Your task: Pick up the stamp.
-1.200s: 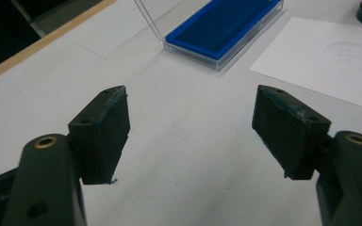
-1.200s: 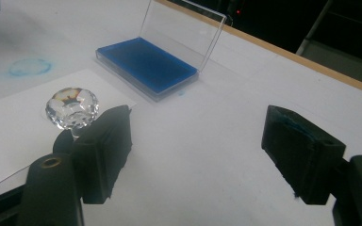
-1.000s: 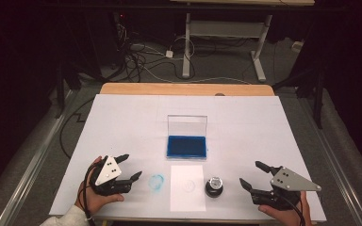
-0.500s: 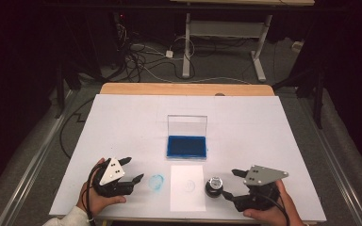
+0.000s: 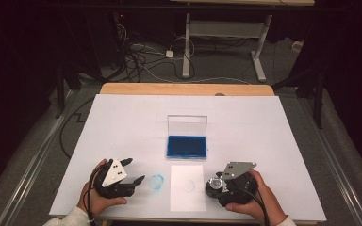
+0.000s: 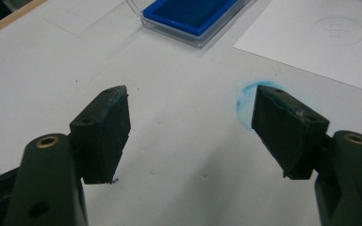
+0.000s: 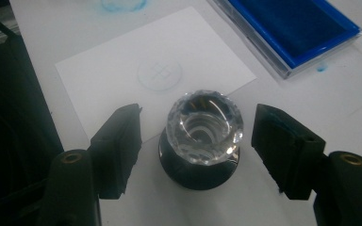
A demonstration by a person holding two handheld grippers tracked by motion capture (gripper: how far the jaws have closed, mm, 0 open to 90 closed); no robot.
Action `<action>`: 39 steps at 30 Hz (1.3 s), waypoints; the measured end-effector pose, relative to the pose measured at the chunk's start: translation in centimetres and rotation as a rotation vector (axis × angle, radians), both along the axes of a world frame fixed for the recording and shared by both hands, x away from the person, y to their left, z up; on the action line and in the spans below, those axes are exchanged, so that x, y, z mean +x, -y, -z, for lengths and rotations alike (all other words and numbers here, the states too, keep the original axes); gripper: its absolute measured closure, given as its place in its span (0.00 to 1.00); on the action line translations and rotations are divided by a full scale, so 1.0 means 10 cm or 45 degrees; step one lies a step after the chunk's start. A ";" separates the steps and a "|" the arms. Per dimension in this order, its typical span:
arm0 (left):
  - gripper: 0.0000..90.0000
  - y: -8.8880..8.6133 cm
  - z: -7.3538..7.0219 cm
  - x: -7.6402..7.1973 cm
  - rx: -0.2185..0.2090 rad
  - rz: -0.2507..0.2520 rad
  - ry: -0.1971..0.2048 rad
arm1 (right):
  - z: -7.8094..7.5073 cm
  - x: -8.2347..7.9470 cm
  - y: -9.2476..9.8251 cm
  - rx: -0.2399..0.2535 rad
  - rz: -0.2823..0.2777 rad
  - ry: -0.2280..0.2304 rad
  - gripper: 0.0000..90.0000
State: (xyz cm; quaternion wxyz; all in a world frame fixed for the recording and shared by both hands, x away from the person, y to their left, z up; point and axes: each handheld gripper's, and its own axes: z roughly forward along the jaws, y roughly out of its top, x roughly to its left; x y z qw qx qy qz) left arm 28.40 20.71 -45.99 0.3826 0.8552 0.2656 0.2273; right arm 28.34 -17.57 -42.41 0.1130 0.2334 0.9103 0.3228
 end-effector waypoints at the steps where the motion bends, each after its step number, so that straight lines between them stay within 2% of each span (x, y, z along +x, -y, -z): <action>1: 0.31 0.00 0.00 0.00 -0.001 0.003 -0.003 | 0.00 0.00 0.00 0.000 0.000 0.000 0.43; 3: 0.31 0.01 0.01 0.00 0.004 0.004 -0.007 | 0.00 0.00 -0.01 0.002 -0.006 0.000 0.45; 7: 0.31 0.03 0.02 0.01 0.014 0.006 -0.010 | -0.01 0.01 0.00 0.005 -0.013 0.005 0.55; 15: 0.31 0.04 0.04 0.02 0.026 0.015 -0.023 | 0.02 0.05 -0.02 -0.027 -0.001 0.006 0.54; 22: 0.31 0.04 0.04 0.02 0.034 0.018 -0.023 | 0.05 0.05 -0.07 -0.054 -0.014 0.031 0.62; 28: 0.31 0.04 0.04 0.02 0.042 0.020 -0.024 | 0.05 0.04 -0.07 -0.060 -0.015 0.042 0.62; 39: 0.31 0.04 0.04 0.02 0.046 0.023 -0.019 | 0.06 0.05 -0.06 -0.036 -0.024 0.053 0.63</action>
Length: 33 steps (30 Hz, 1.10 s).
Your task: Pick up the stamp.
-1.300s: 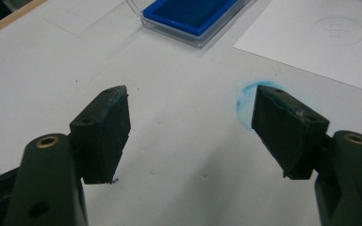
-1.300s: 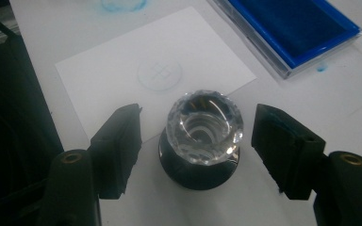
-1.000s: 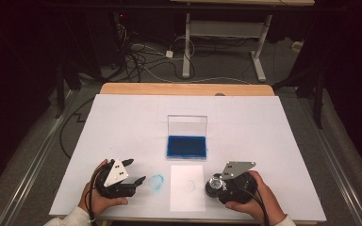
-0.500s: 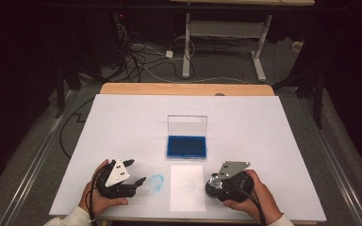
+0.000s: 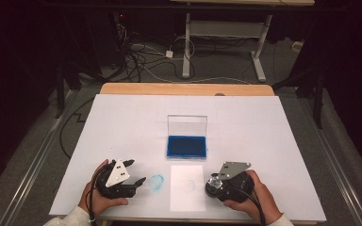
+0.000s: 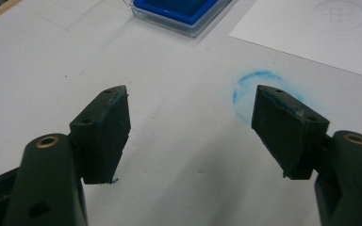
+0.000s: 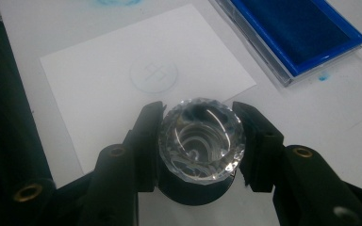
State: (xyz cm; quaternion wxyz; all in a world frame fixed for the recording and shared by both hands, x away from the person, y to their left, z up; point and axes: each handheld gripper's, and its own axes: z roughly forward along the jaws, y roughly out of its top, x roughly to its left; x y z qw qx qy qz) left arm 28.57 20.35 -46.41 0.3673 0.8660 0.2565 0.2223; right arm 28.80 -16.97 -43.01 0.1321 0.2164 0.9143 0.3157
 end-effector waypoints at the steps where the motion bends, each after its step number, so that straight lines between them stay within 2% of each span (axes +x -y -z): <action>1: 0.31 0.00 0.00 0.00 0.000 0.000 0.001 | 0.00 0.00 0.00 0.004 0.000 0.004 0.63; 11: 0.31 -0.01 0.00 0.00 0.005 -0.003 0.003 | 0.00 -0.01 0.00 0.001 -0.015 0.024 0.63; 19: 0.31 -0.01 -0.01 0.00 0.005 -0.006 0.006 | -0.09 -0.02 0.04 0.025 0.005 0.066 0.63; 25: 0.31 -0.01 0.00 0.01 0.006 -0.007 0.001 | -0.20 0.01 0.14 0.073 0.052 0.114 0.63; 33: 0.31 -0.02 -0.01 0.01 0.000 -0.007 0.001 | -0.35 0.07 0.18 0.126 0.082 0.171 0.63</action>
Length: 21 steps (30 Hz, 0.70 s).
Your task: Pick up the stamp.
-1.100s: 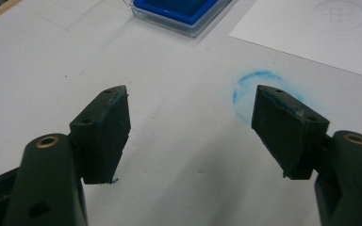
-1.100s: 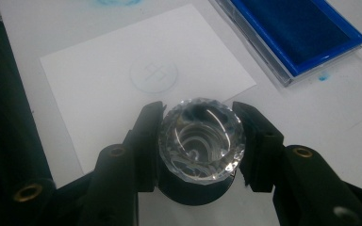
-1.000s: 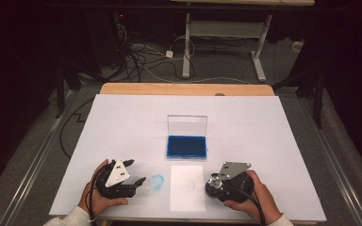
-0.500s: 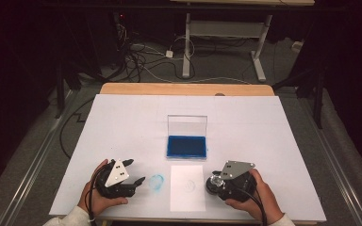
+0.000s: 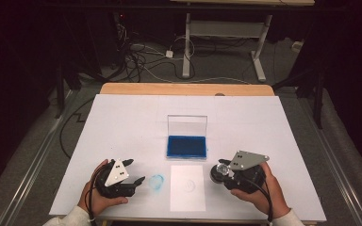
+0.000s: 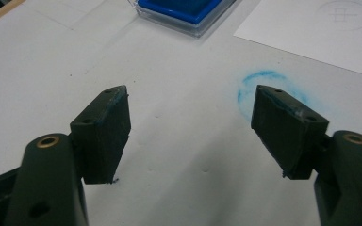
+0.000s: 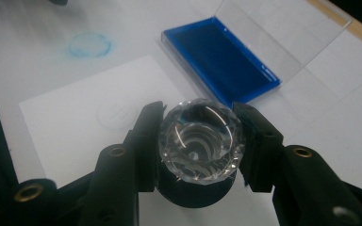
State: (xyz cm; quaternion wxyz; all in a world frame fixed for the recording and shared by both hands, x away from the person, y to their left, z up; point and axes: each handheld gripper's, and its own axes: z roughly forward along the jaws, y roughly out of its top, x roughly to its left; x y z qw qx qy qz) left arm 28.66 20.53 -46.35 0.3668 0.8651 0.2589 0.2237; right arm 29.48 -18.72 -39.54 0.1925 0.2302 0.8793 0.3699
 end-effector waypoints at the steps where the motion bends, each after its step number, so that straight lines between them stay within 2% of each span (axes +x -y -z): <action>1: 0.31 0.00 0.00 0.00 -0.002 0.001 0.000 | -0.02 0.01 -0.01 0.005 0.000 0.006 0.63; 14: 0.34 -0.02 -0.02 0.00 -0.035 0.001 -0.021 | -0.23 0.16 -0.13 0.092 0.007 0.087 0.63; 21: 0.32 -0.01 -0.04 -0.02 -0.044 0.016 0.011 | -0.30 0.23 -0.24 0.127 0.005 0.119 0.63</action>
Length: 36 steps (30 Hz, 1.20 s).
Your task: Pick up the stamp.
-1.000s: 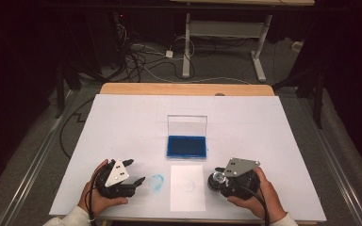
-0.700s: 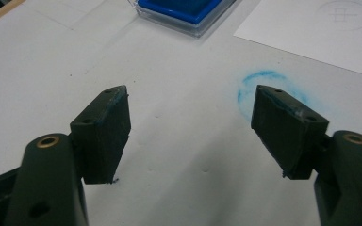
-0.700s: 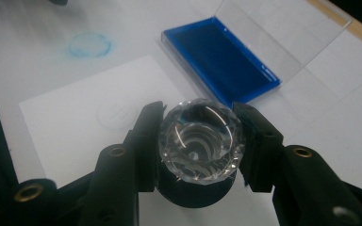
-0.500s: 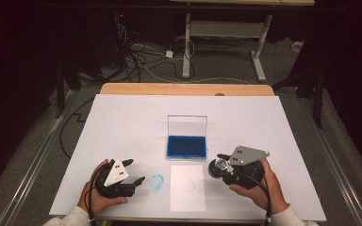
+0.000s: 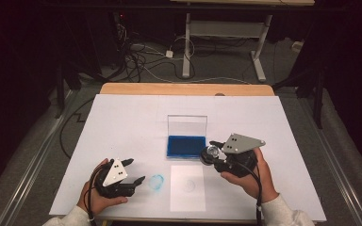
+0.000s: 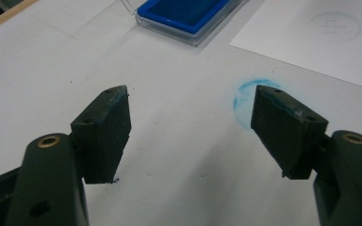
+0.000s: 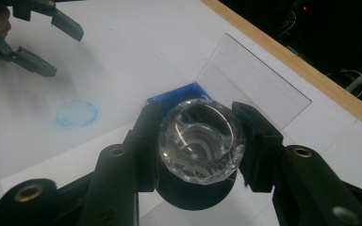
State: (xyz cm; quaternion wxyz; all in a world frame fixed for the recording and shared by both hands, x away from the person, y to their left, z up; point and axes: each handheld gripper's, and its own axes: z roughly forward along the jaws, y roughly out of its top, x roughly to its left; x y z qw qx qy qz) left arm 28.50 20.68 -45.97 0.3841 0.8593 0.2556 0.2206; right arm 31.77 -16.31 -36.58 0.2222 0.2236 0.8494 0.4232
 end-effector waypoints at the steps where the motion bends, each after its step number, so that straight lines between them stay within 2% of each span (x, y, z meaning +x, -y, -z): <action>1: 0.32 0.00 0.00 0.00 -0.010 0.009 0.001 | -0.01 0.02 -0.01 0.009 -0.004 0.000 0.63; 7: 0.29 -0.01 0.01 0.02 -0.012 -0.014 0.005 | -0.08 0.07 -0.10 0.060 -0.014 0.024 0.63; 10: 0.29 -0.02 0.01 0.03 -0.025 -0.022 -0.005 | -0.08 0.07 -0.13 0.054 -0.017 0.030 0.63; 12: 0.28 -0.02 0.02 0.04 -0.005 -0.032 0.002 | -0.08 0.08 -0.15 0.063 -0.024 0.023 0.63; 17: 0.25 -0.03 0.03 0.06 -0.008 -0.053 0.009 | -0.06 0.14 -0.18 0.068 -0.029 0.016 0.63; 24: 0.25 0.00 0.04 0.07 0.003 -0.028 0.004 | -0.12 0.20 -0.18 0.105 -0.042 0.016 0.63; 30: 0.26 0.03 0.04 0.04 0.018 -0.027 0.005 | -0.11 0.22 -0.26 0.098 -0.063 0.019 0.63; 36: 0.26 0.03 0.03 0.06 -0.010 -0.057 0.006 | -0.18 0.22 -0.28 0.124 -0.079 0.037 0.63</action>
